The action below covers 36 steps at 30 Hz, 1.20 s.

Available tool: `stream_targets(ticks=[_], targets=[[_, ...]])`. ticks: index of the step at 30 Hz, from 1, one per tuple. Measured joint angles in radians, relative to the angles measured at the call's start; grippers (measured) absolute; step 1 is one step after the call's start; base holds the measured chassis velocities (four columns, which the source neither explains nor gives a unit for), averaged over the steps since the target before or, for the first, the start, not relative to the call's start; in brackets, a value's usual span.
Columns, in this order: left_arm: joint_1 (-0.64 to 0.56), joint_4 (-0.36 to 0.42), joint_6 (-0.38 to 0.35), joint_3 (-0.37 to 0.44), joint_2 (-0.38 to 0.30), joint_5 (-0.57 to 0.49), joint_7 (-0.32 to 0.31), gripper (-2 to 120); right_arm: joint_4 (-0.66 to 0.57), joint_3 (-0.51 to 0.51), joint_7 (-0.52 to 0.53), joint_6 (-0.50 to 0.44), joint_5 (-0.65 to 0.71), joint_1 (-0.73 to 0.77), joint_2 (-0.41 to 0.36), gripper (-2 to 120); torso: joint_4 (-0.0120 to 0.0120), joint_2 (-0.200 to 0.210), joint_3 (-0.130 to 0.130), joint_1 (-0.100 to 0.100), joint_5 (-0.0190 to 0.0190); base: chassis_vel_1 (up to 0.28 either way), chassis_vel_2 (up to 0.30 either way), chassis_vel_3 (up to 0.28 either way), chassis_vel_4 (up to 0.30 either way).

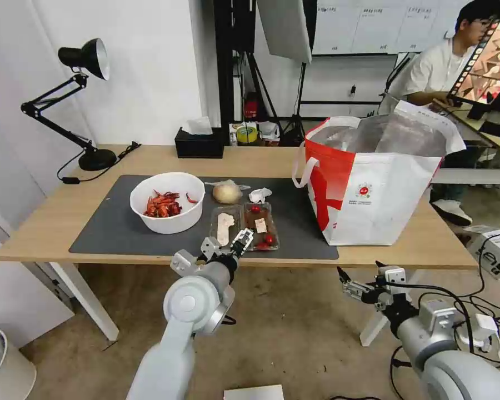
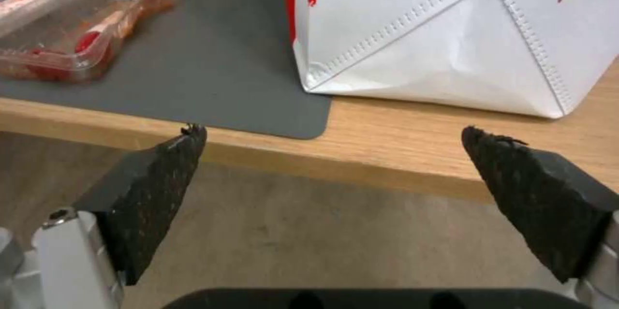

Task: Pick up the trash from the table and place it into the takeout bag.

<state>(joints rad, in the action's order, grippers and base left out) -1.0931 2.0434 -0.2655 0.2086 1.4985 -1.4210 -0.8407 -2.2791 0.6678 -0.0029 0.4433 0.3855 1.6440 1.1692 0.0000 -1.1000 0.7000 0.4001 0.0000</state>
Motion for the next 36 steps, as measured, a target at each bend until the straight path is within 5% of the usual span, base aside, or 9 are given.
stream_targets(ticks=[18, 36], targets=[[-0.009, 0.013, 0.053, 0.015, -0.003, 0.045, 0.013, 100, 0.008, -0.001, 0.0, -0.003, 0.0, -0.001, 0.003, 100, 0.0001, 0.0, 0.0, 0.0, 0.0, 0.0, 0.0, 0.0, 0.0], [-0.024, 0.093, 0.094, 0.021, -0.016, 0.059, 0.135, 100, -0.011, 0.004, -0.003, -0.023, -0.002, 0.027, 0.01, 100, 0.0001, 0.0, 0.0, 0.0, 0.0, 0.0, 0.0, 0.0, 0.0]])
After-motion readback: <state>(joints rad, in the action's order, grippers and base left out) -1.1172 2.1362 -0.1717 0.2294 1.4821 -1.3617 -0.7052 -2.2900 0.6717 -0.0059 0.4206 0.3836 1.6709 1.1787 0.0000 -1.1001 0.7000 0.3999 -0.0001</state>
